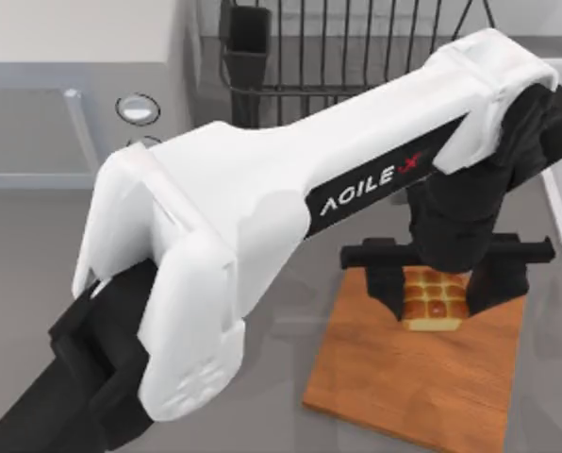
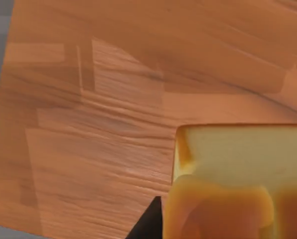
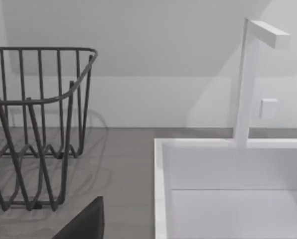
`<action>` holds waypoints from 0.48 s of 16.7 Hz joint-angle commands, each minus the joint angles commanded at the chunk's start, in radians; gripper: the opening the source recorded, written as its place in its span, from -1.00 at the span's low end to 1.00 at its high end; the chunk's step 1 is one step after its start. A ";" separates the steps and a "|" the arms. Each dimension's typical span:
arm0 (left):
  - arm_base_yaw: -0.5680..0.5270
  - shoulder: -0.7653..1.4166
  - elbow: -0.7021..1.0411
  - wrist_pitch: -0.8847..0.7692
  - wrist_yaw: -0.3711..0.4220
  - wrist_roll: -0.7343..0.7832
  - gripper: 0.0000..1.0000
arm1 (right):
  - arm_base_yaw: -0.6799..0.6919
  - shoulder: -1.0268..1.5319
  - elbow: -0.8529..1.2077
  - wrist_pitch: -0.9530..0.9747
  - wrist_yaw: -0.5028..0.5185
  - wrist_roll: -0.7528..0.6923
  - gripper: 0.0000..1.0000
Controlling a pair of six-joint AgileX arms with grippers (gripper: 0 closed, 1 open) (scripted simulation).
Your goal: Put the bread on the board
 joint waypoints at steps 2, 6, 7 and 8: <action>0.002 -0.004 -0.031 0.025 0.000 -0.001 -1.00 | 0.000 0.000 0.000 0.000 0.000 0.000 1.00; 0.004 -0.024 -0.098 0.096 -0.011 -0.002 -1.00 | 0.000 0.000 0.000 0.000 0.000 0.000 1.00; 0.003 -0.030 -0.115 0.114 -0.014 -0.003 -1.00 | 0.000 0.000 0.000 0.000 0.000 0.000 1.00; 0.003 -0.036 -0.131 0.132 -0.016 -0.005 -1.00 | 0.000 0.000 0.000 0.000 0.000 0.000 1.00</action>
